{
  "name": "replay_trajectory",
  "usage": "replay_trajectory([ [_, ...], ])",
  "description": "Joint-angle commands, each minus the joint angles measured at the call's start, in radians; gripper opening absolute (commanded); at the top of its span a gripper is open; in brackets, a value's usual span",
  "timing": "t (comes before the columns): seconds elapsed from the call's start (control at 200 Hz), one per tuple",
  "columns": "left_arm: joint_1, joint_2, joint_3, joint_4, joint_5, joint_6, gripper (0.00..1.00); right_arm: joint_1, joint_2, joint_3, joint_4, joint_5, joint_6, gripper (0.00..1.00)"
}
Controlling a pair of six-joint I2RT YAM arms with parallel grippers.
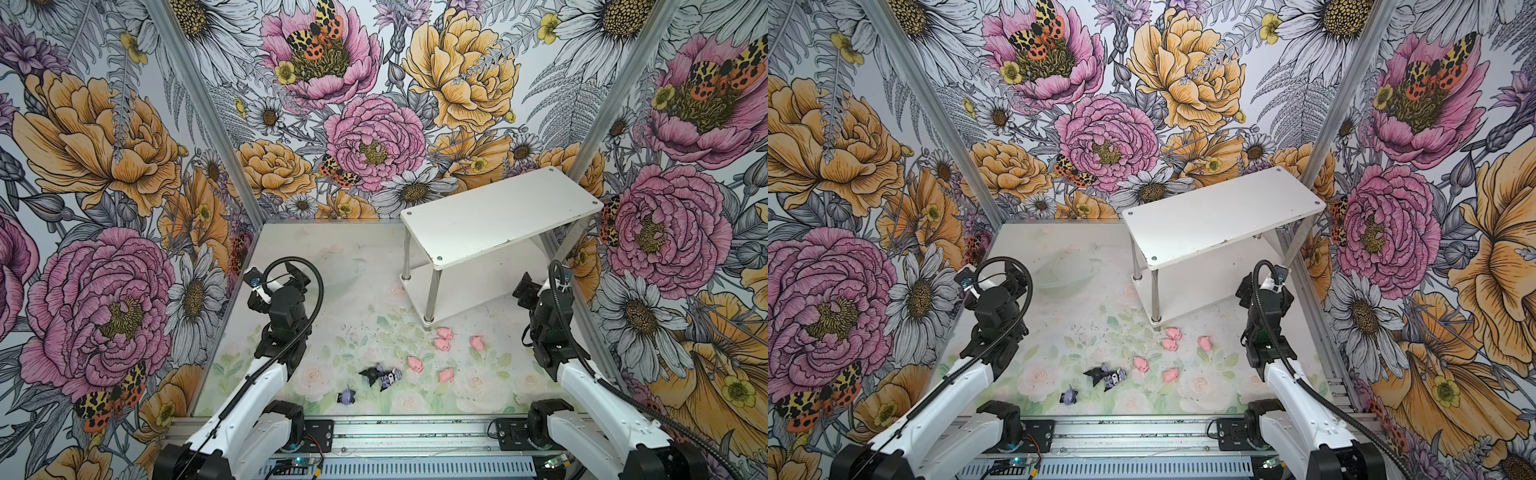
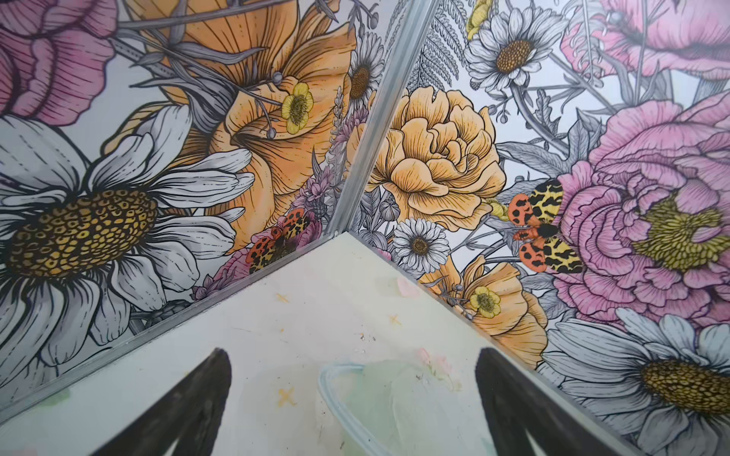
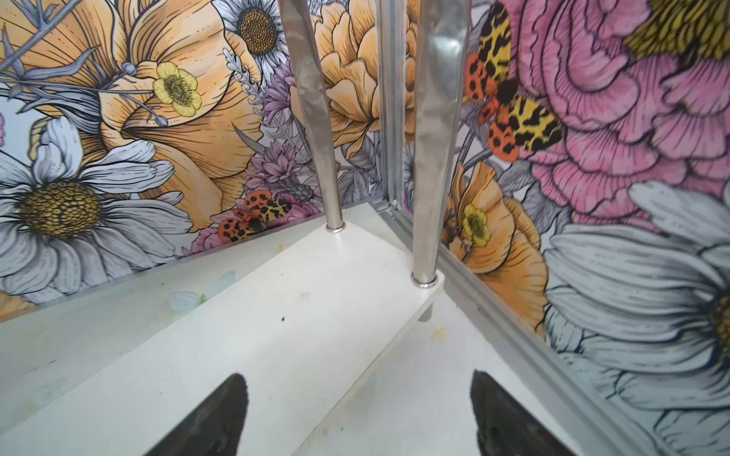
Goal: Place and organize the plastic toys onto the shelf
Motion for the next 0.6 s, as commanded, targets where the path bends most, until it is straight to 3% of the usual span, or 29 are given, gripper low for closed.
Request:
replay_trajectory([
  [0.0, -0.009, -0.076, -0.001, -0.242, 0.178, -0.114, 0.95, 0.019, -0.088, -0.008, -0.213, -0.064, 0.067, 0.77],
  [0.125, -0.14, -0.128, 0.01, -0.341, 0.337, -0.138, 0.91, 0.019, -0.111, 0.034, -0.298, -0.232, 0.047, 0.67],
  [0.29, -0.462, -0.105, 0.043, -0.387, 0.324, -0.11, 0.88, 0.018, -0.024, 0.104, -0.309, -0.392, 0.061, 0.6],
  [0.435, -0.694, 0.046, 0.14, -0.363, 0.313, -0.05, 0.91, 0.016, 0.073, 0.193, -0.296, -0.478, 0.082, 0.53],
  [0.47, -0.725, 0.099, 0.169, -0.348, 0.323, -0.035, 0.98, 0.017, 0.089, 0.211, -0.296, -0.494, 0.089, 0.52],
  [0.595, -0.785, 0.274, 0.286, -0.302, 0.381, 0.011, 0.99, 0.012, 0.109, 0.255, -0.296, -0.522, 0.128, 0.5],
])
